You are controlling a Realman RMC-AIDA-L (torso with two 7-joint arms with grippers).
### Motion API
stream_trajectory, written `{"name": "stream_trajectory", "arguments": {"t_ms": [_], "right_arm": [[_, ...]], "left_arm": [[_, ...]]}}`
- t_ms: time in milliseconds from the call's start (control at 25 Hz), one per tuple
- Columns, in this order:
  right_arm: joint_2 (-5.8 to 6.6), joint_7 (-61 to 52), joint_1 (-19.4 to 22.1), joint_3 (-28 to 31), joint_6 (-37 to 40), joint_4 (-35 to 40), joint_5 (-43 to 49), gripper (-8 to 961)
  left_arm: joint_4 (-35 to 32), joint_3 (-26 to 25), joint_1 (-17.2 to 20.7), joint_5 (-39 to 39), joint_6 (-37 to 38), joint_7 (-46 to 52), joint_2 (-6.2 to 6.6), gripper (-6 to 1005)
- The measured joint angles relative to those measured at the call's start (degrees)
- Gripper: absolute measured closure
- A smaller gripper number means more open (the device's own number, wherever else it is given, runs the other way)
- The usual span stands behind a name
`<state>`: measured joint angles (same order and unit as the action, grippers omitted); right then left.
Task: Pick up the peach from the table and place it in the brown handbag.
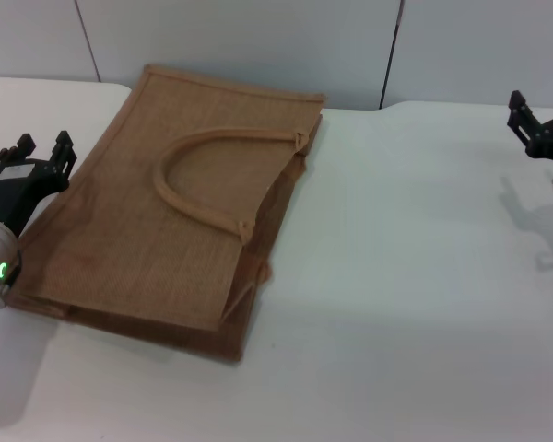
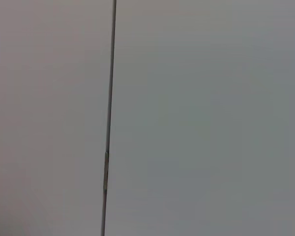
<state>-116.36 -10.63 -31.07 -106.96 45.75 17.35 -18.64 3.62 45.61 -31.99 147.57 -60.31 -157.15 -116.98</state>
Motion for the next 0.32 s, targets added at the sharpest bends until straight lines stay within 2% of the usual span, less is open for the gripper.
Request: {"name": "stream_trajectory", "arguments": {"t_ms": [320], "right_arm": [[-0.1, -0.03, -1.35, 0.0, -2.99, -0.17, 0.0, 272]], "left_arm": [[0.12, 0.0, -0.52, 0.0, 0.37, 0.0, 0.0, 458]]}}
